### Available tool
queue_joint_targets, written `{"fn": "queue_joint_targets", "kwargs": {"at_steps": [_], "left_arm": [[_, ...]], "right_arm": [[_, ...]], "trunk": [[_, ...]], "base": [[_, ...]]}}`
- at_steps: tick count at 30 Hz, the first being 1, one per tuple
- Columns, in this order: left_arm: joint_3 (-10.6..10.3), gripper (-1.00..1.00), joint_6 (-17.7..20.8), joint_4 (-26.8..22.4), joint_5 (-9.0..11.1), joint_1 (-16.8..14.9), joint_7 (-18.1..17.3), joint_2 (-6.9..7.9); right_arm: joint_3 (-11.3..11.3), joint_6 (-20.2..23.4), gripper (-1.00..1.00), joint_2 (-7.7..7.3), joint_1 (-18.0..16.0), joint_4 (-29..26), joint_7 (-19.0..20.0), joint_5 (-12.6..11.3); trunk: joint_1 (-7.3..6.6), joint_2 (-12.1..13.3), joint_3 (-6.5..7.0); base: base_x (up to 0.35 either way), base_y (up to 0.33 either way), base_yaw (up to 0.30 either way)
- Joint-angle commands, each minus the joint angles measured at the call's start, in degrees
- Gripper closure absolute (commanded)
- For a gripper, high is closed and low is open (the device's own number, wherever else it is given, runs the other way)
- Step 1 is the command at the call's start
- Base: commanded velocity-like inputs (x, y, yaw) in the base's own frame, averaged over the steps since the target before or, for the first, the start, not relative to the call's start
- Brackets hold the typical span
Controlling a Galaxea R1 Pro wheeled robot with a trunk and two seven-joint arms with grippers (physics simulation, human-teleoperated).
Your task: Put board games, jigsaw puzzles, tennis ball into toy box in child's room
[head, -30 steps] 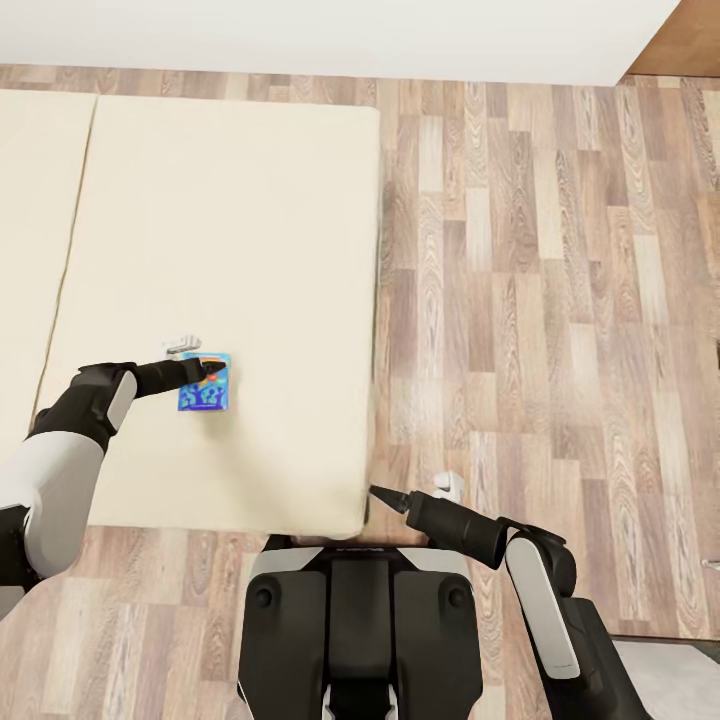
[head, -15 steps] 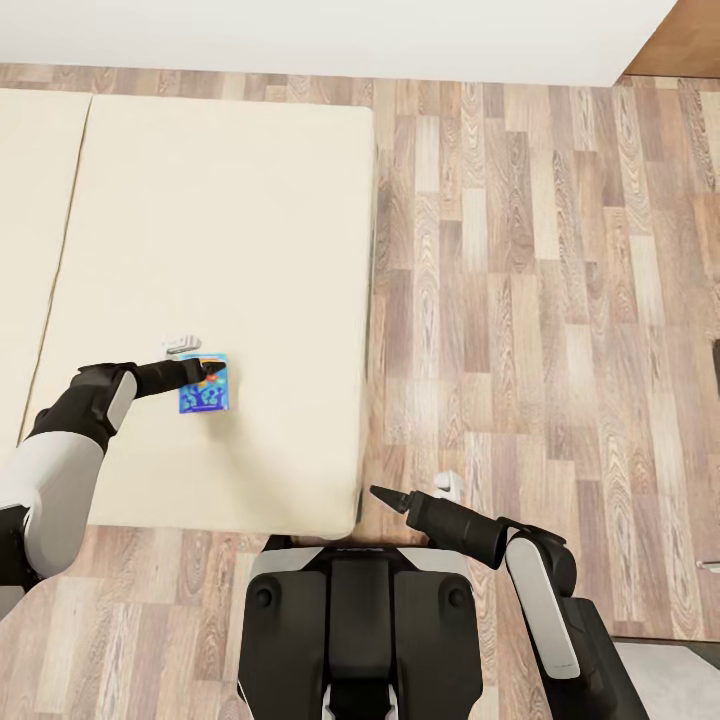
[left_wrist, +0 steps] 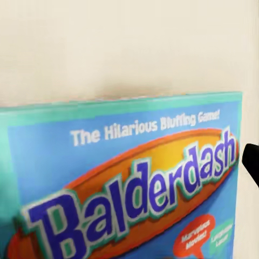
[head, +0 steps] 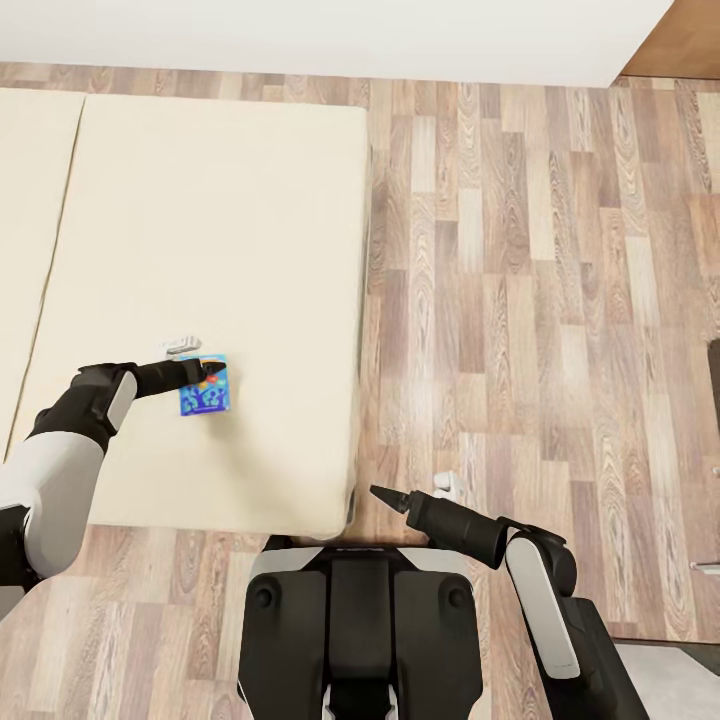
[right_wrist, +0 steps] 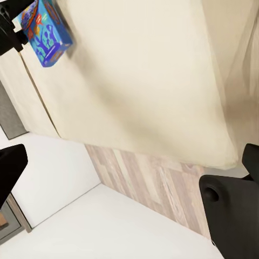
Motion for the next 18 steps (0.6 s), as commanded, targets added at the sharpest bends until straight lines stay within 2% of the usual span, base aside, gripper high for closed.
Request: {"fn": "queue_joint_targets", "kwargs": {"at_steps": [1, 7, 18], "left_arm": [[0.3, -1.0, 0.9, 0.5, 0.0, 0.0, -0.4, -0.07], [0.3, -1.0, 0.9, 0.5, 0.0, 0.0, -0.4, -0.08], [0.3, -1.0, 0.9, 0.5, 0.1, 0.0, -0.4, -0.02]], "right_arm": [[-0.1, 0.2, -1.0, 0.03, 0.0, 0.0, 0.4, 0.4], [-0.1, 0.2, -1.0, 0.03, 0.0, 0.0, 0.4, 0.4], [-0.1, 0.2, -1.0, 0.03, 0.0, 0.0, 0.4, 0.4]], "trunk": [[0.05, -0.1, -0.05], [0.05, -0.1, -0.05], [0.05, -0.1, -0.05]], "base": [[0.0, -0.004, 0.0], [0.034, -0.053, 0.0], [0.101, -0.075, 0.0]]}}
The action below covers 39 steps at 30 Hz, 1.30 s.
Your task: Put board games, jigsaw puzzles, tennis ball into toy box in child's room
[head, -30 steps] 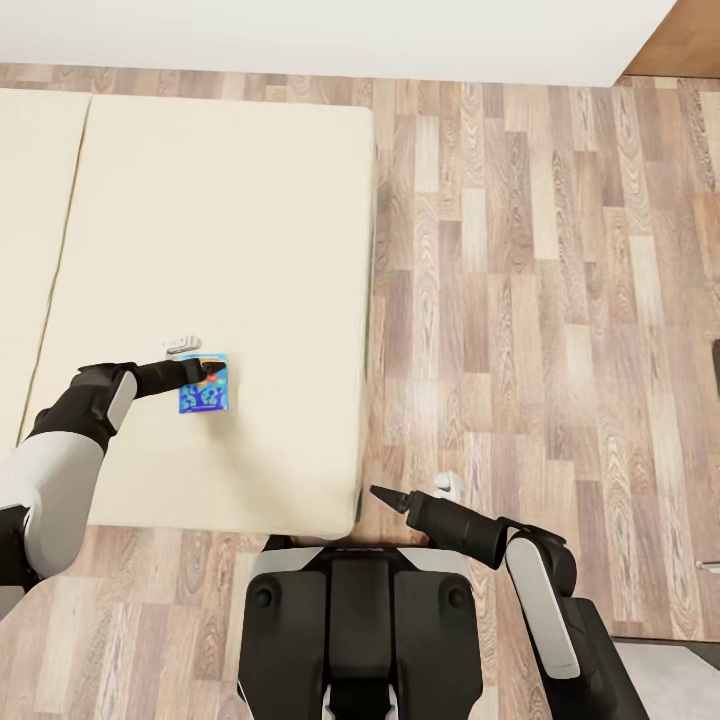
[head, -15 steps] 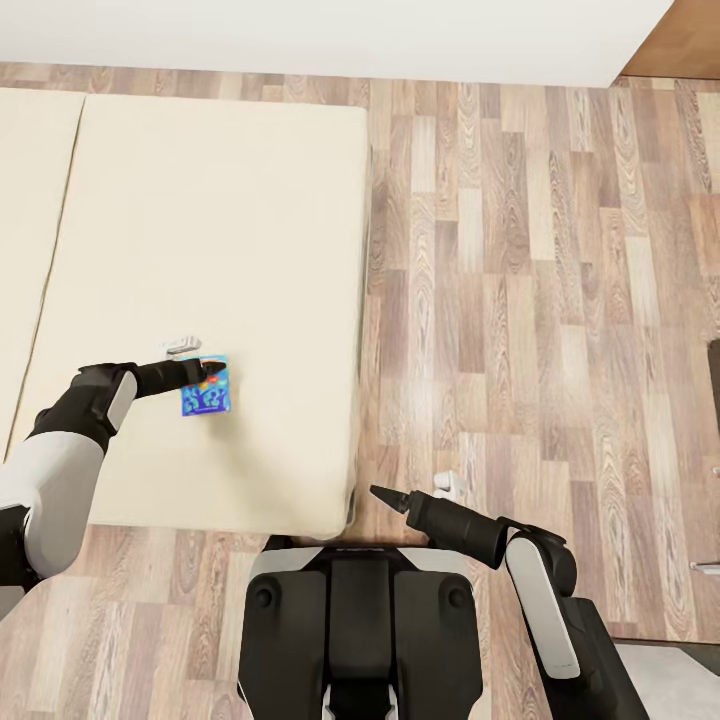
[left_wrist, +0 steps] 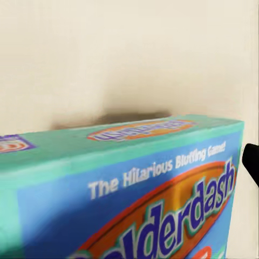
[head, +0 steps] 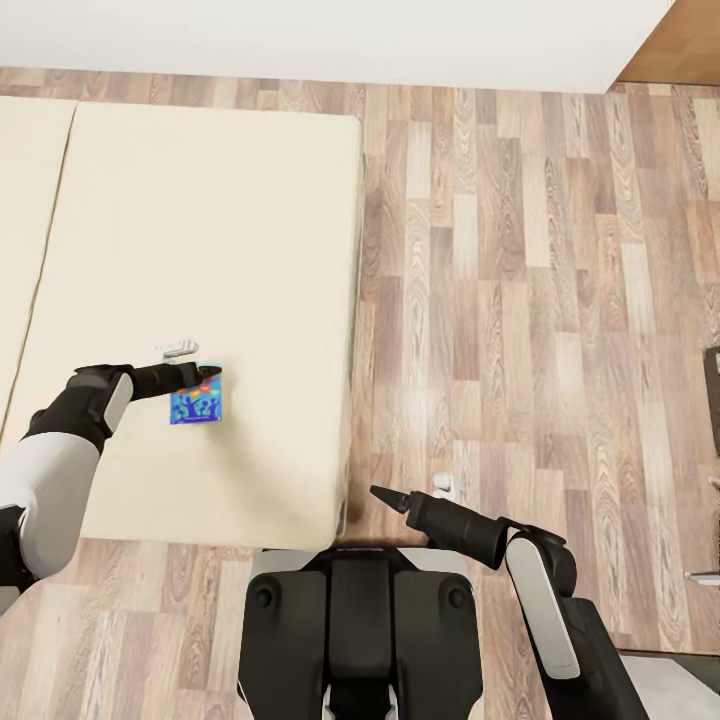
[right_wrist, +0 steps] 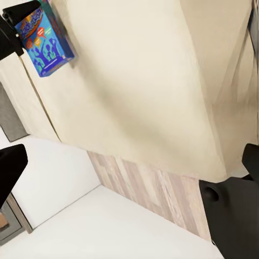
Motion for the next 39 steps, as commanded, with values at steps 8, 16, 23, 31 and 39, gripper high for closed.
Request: {"fn": "queue_joint_targets", "kwargs": {"at_steps": [8, 16, 23, 31, 39], "left_arm": [[0.5, -1.0, 0.0, 0.0, 1.2, 0.0, -0.6, -0.76], [0.6, -1.0, 0.0, -0.1, 1.2, 0.0, -0.6, -0.53], [0.7, -1.0, -0.2, -0.4, 1.1, 0.0, -0.6, -0.28], [0.7, -1.0, -0.3, -0.8, 1.1, 0.0, -0.4, -0.15], [0.6, -1.0, 0.3, -3.9, 0.9, 0.2, 0.1, -0.2]], "right_arm": [[-0.1, 0.2, -1.0, 0.03, -0.1, 0.0, 0.4, 0.4], [-0.1, 0.2, -1.0, 0.03, -0.1, 0.0, 0.4, 0.4], [-0.1, 0.2, -1.0, 0.03, -0.1, 0.0, 0.4, 0.4], [-0.1, 0.2, -1.0, 0.03, -0.1, 0.0, 0.4, 0.4], [-0.1, 0.2, -1.0, 0.03, -0.1, 0.0, 0.4, 0.4]], "trunk": [[0.08, 0.0, -0.05], [0.08, 0.0, -0.05], [0.08, 0.0, -0.05], [0.08, 0.0, -0.05], [0.08, 0.0, -0.05]], "base": [[0.067, -0.087, 0.0], [0.003, -0.004, 0.0], [0.0, 0.0, 0.0], [0.0, 0.0, 0.0], [0.0, 0.0, 0.0]]}}
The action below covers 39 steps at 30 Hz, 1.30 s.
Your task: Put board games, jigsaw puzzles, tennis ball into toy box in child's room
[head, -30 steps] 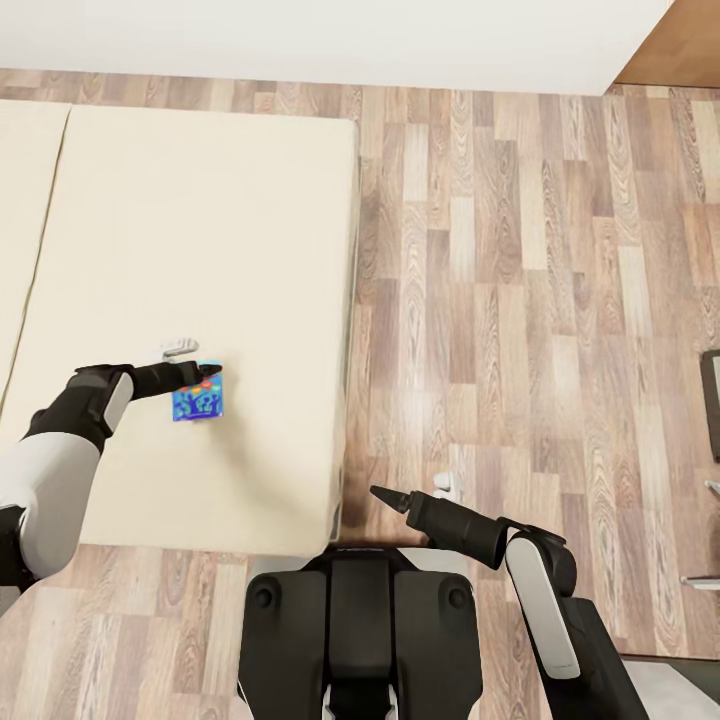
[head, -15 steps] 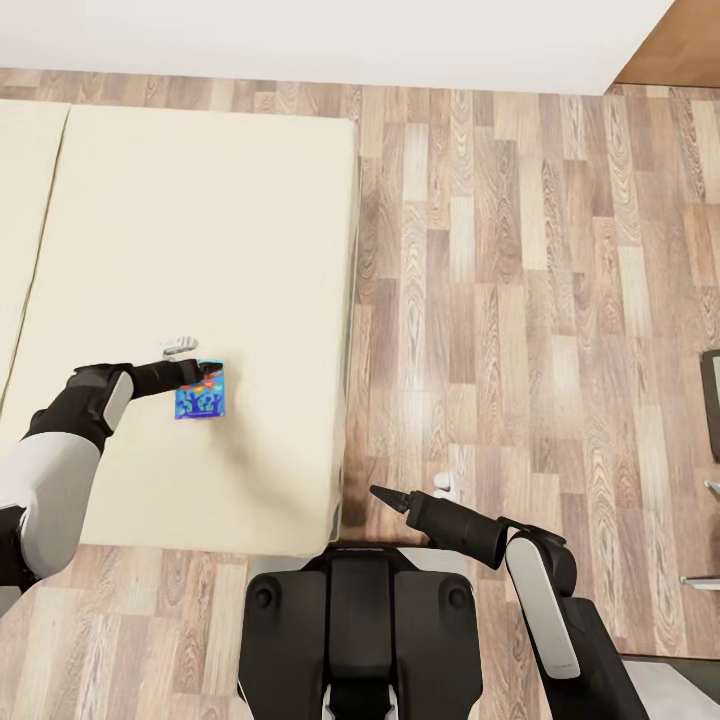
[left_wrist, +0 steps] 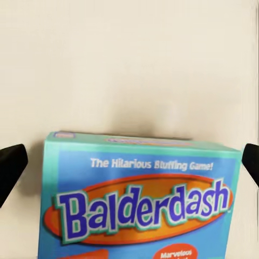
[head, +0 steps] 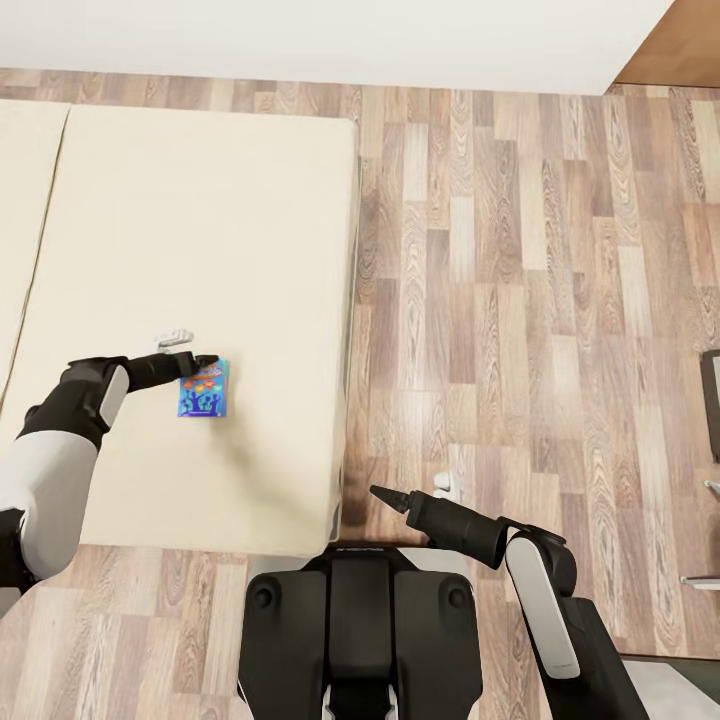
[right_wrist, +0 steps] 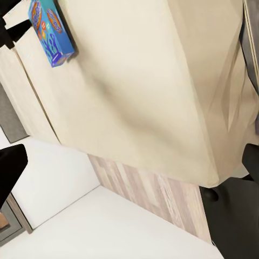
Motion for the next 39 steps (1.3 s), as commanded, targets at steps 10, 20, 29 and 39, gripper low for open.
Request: {"fn": "queue_joint_targets", "kwargs": {"at_steps": [10, 20, 29, 39], "left_arm": [[0.1, -1.0, 0.8, -1.0, -0.5, 0.1, -0.1, -0.17], [0.1, -1.0, 1.3, -0.8, -0.5, 0.1, -0.2, -0.21], [0.3, -1.0, 3.4, 0.3, -0.5, 0.2, -0.3, -0.03], [0.3, -1.0, 3.6, 0.5, -0.5, 0.3, -0.4, 0.35]], "right_arm": [[-0.1, 0.2, -1.0, 0.03, 0.0, 0.0, 0.4, 0.4], [-0.1, 0.2, -1.0, 0.03, 0.0, 0.0, 0.4, 0.4], [-0.1, 0.2, -1.0, 0.03, 0.0, 0.0, 0.4, 0.4], [-0.1, 0.2, -1.0, 0.03, 0.0, 0.0, 0.4, 0.4]], "trunk": [[0.03, -0.1, -0.05], [0.03, -0.1, -0.05], [0.03, -0.1, -0.05], [0.03, -0.1, -0.05]], "base": [[0.0, 0.0, 0.0], [0.0, 0.0, 0.0], [0.0, 0.0, 0.0], [0.0, 0.0, 0.0]]}}
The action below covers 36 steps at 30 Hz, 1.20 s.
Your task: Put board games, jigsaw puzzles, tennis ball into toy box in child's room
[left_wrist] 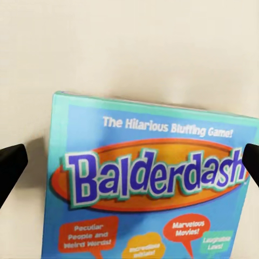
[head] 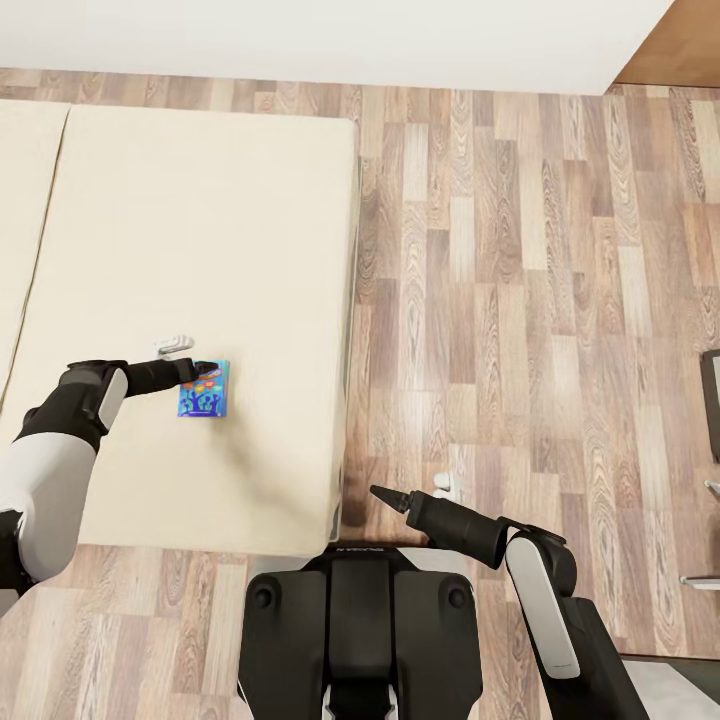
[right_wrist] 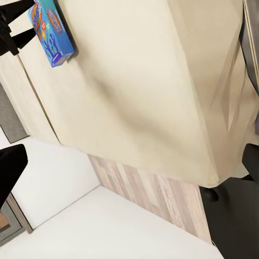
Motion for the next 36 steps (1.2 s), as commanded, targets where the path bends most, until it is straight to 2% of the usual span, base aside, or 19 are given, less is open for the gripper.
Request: {"fn": "queue_joint_targets", "kwargs": {"at_steps": [1, 26, 36], "left_arm": [[0.3, -1.0, 0.4, -0.1, -0.3, 0.0, -0.4, -0.01], [0.3, -1.0, 0.2, 0.0, -0.1, 0.0, -1.0, 0.08], [0.3, -1.0, 0.2, 0.0, 0.0, 0.0, -1.0, 0.08]], "right_arm": [[-0.1, 0.2, -1.0, 0.03, 0.0, 0.0, 0.4, 0.4], [-0.1, 0.2, -1.0, 0.03, 0.0, 0.0, 0.4, 0.4], [-0.1, 0.2, -1.0, 0.03, 0.0, 0.0, 0.4, 0.4]], "trunk": [[0.03, -0.1, -0.05], [0.03, -0.1, -0.05], [0.03, -0.1, -0.05]], "base": [[0.0, 0.0, 0.0], [0.0, -0.039, 0.0], [-0.025, -0.164, 0.0]]}}
